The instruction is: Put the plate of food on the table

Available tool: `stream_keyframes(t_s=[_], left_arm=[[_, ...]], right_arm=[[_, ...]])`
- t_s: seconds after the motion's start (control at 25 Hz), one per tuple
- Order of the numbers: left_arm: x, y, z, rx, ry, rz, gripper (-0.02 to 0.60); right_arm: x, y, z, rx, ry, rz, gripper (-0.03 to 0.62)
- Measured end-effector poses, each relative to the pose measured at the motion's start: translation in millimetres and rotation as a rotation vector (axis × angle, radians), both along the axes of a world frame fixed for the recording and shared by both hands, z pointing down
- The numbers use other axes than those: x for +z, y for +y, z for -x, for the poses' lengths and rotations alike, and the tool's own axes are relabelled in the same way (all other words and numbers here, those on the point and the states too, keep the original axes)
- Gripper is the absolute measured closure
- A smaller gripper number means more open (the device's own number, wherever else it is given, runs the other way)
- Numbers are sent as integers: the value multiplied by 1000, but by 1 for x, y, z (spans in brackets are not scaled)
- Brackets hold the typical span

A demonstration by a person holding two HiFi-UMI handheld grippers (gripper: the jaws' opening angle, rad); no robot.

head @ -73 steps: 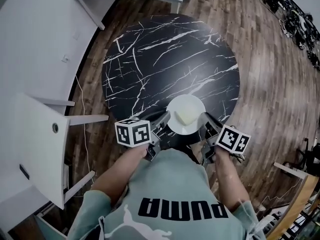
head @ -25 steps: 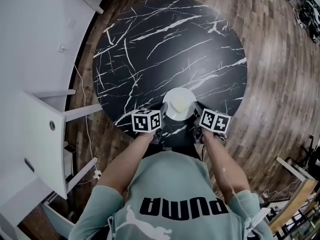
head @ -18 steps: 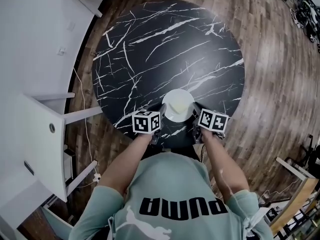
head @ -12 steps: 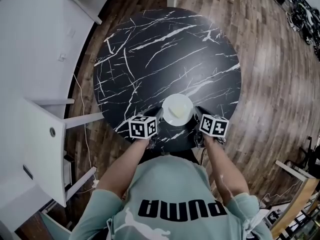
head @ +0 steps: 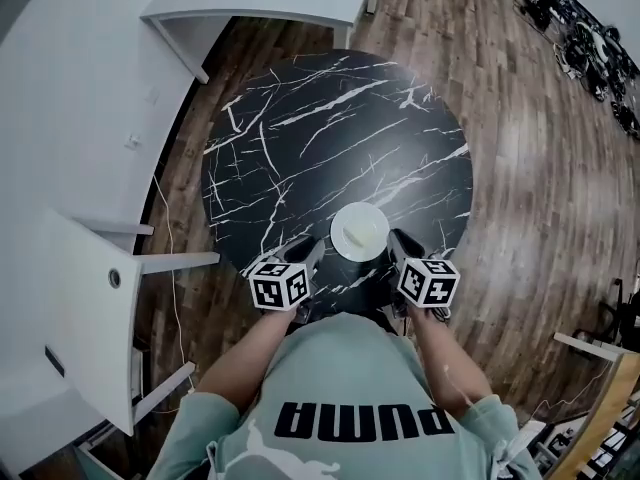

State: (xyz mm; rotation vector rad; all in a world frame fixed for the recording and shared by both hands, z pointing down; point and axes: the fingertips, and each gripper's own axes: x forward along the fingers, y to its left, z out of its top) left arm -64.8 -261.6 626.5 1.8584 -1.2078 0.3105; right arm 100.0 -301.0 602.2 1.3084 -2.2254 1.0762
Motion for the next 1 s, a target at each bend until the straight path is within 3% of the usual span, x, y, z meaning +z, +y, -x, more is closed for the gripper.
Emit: stream_keyframes(t_s=[0.48, 0.84, 1.0], left_arm=[[-104, 26, -5, 182, -135, -318, 574], [-174, 62, 6, 222, -110, -482, 574], [-190, 83, 8, 254, -81, -514, 574]], right_arm=[[-87, 45, 36, 14, 80, -214, 579], [-138, 92, 63, 54, 98, -316, 582], [-157, 113, 74, 73, 116, -349, 582]])
